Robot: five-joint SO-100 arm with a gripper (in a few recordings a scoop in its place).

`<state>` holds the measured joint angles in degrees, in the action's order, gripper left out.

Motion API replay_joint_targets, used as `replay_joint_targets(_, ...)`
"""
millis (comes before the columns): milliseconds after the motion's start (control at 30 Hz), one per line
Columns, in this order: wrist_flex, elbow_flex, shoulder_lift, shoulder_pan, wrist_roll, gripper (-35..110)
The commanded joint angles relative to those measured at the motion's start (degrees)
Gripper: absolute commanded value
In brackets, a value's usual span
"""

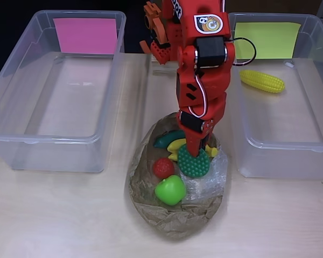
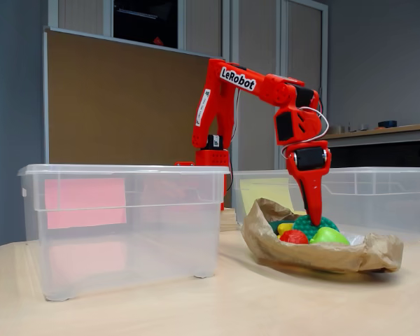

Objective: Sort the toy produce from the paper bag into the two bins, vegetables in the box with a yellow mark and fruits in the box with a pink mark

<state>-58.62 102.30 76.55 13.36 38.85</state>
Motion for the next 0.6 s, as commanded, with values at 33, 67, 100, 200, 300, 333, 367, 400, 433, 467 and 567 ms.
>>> replay_joint_targets(33, -7.47, -4.48, 3.60, -1.67, -6.24, 0)
replay_joint_targets(67, -9.40, -6.06, 3.96, -2.20, -7.65, 0)
replay_joint_targets(100, -11.34, -7.82, 4.31, -2.72, -9.05, 0)
replay_joint_targets(200, -17.14, -13.27, 4.92, -3.96, -12.83, 0)
replay_joint_targets(300, -22.15, -18.63, 5.10, -4.83, -16.00, 0)
replay_joint_targets(333, -23.91, -20.65, 5.27, -5.01, -16.79, 0)
replay_joint_targets(367, -26.02, -22.94, 5.45, -5.10, -17.40, 0)
replay_joint_targets(400, -28.30, -25.31, 5.71, -5.01, -17.75, 0)
replay_joint_targets(433, -30.94, -28.12, 5.89, -4.75, -17.75, 0)
replay_joint_targets(467, -34.10, -31.11, 6.15, -4.13, -17.23, 0)
replay_joint_targets(567, -40.43, -37.62, 9.40, -0.44, -14.33, 0)
